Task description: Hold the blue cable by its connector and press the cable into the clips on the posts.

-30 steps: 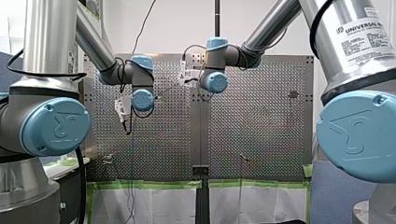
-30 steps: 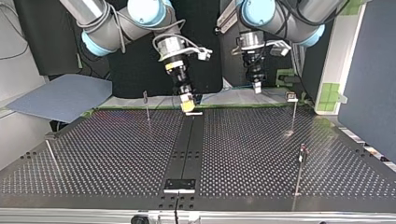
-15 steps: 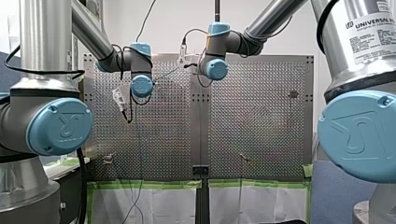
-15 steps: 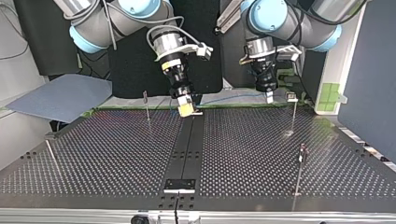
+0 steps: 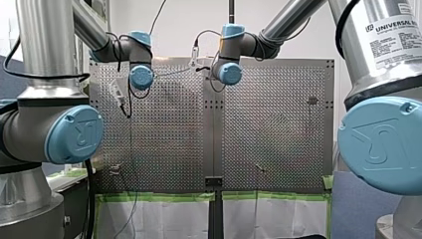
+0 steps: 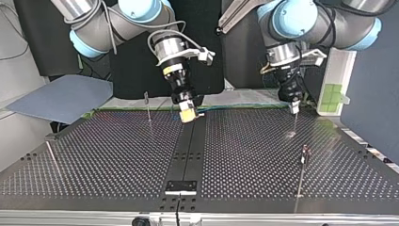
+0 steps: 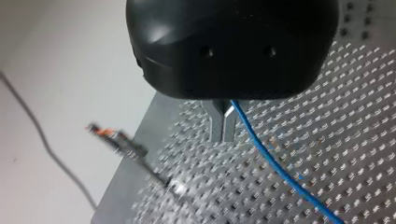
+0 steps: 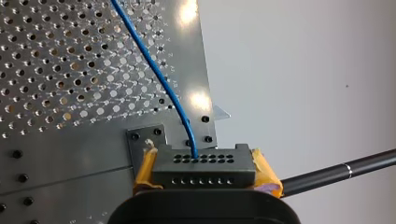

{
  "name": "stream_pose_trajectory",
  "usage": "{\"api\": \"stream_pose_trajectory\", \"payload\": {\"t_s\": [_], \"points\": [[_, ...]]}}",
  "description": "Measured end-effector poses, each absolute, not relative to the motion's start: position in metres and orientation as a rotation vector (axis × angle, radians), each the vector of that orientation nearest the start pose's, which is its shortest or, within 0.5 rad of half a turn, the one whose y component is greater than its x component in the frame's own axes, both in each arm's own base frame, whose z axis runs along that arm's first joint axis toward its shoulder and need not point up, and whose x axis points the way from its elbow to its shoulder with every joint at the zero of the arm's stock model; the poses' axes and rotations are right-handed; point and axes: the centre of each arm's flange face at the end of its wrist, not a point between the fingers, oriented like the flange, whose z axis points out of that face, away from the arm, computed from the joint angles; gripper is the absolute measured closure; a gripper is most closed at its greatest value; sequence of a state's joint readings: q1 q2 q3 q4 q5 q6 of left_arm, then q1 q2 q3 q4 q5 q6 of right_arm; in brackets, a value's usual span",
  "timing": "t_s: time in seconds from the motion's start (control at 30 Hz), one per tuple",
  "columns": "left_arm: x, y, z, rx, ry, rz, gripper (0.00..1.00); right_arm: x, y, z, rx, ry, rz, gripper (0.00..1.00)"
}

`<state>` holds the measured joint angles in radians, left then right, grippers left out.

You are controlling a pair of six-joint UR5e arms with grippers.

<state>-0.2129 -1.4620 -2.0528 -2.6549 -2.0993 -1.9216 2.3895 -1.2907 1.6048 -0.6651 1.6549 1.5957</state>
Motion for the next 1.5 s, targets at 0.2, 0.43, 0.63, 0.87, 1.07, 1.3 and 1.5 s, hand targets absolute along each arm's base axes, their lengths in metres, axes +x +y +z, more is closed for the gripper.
{"api": "stream_pose_trajectory", "payload": {"t_s": [0.2,0.43,0.63,0.87,1.07,1.3,1.5], "points": [[0.399,-0.157,0.369,-0.552,1.374,-0.050,1.00,0.540,-0.333,0.382,1.384,-0.652,1.994,1.00],[0.399,-0.147,0.376,-0.556,1.397,-0.033,1.00,0.547,-0.335,0.371,1.413,-0.642,1.995,1.00],[0.404,-0.142,0.387,-0.550,1.381,-0.044,1.00,0.555,-0.335,0.383,1.405,-0.622,2.021,1.00],[0.417,-0.136,0.411,-0.545,1.341,-0.060,1.00,0.562,-0.337,0.398,1.386,-0.611,2.047,1.00],[0.428,-0.125,0.434,-0.557,1.307,-0.054,1.00,0.565,-0.339,0.401,1.380,-0.610,2.058,1.00],[0.441,-0.107,0.444,-0.553,1.295,-0.045,1.00,0.567,-0.344,0.399,1.381,-0.614,2.056,1.00],[0.456,-0.090,0.440,-0.542,1.309,-0.029,1.00,0.568,-0.347,0.404,1.370,-0.612,2.061,1.00]]}}
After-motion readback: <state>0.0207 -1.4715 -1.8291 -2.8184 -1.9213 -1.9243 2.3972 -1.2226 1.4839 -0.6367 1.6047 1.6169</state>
